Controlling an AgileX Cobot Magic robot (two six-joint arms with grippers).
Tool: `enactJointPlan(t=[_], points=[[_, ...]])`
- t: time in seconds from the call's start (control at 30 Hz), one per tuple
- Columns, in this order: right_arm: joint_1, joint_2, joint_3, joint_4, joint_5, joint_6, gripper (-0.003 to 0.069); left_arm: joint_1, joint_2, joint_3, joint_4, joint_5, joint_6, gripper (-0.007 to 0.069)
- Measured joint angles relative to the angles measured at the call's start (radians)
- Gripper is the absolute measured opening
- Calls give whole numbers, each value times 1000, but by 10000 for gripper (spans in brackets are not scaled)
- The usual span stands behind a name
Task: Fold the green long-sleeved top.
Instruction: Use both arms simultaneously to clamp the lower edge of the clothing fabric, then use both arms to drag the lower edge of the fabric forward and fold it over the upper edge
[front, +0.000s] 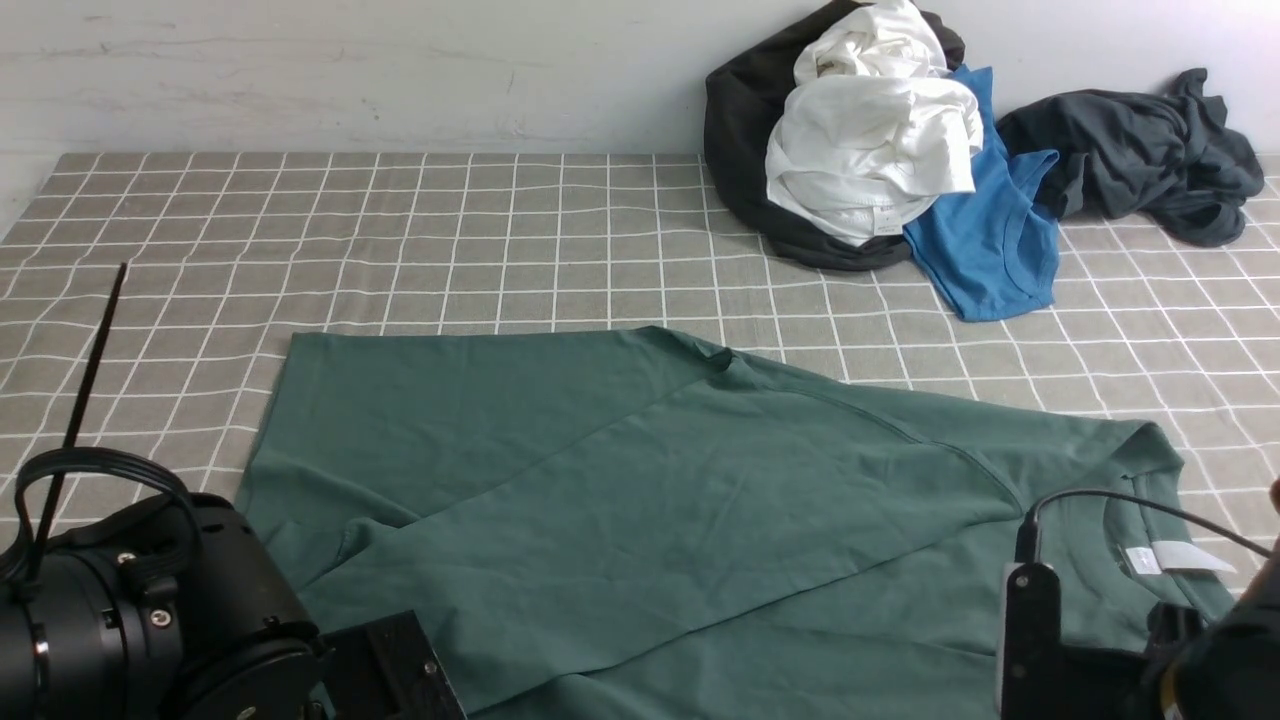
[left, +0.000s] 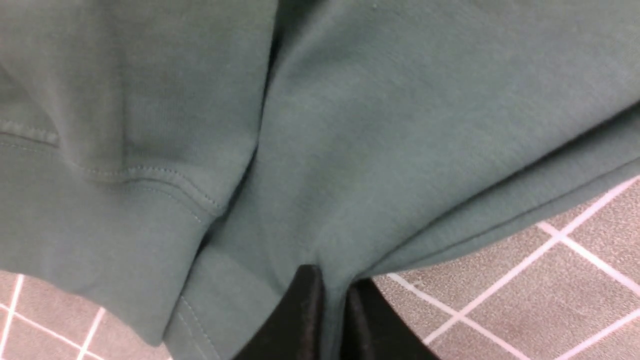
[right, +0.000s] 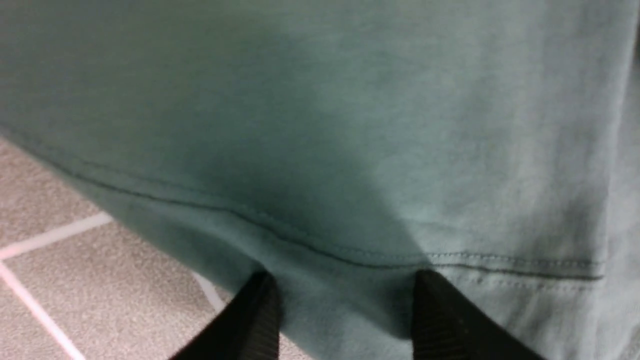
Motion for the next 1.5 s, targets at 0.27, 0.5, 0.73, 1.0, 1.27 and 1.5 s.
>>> enactJointPlan(t=[0.27,0.5,0.73,1.0,1.27,1.5], points=[[-1,6,-37,1,30,-16,8,0,0,0,7,-2,0,16],[-4,-27,-175,-6,109,-34,-7,15,-2,-61,64,32,1,16],[-84,-25,-353,0,146,-74,-7,184,-2,-225,62,57,92,16],[-258,89,-592,156,169,-190,-7,368,101,-513,2,59,252,16],[-333,264,-801,252,199,-218,-7,451,315,-781,-12,60,308,17],[-365,412,-951,264,217,-221,-7,476,508,-965,-12,61,356,17]])
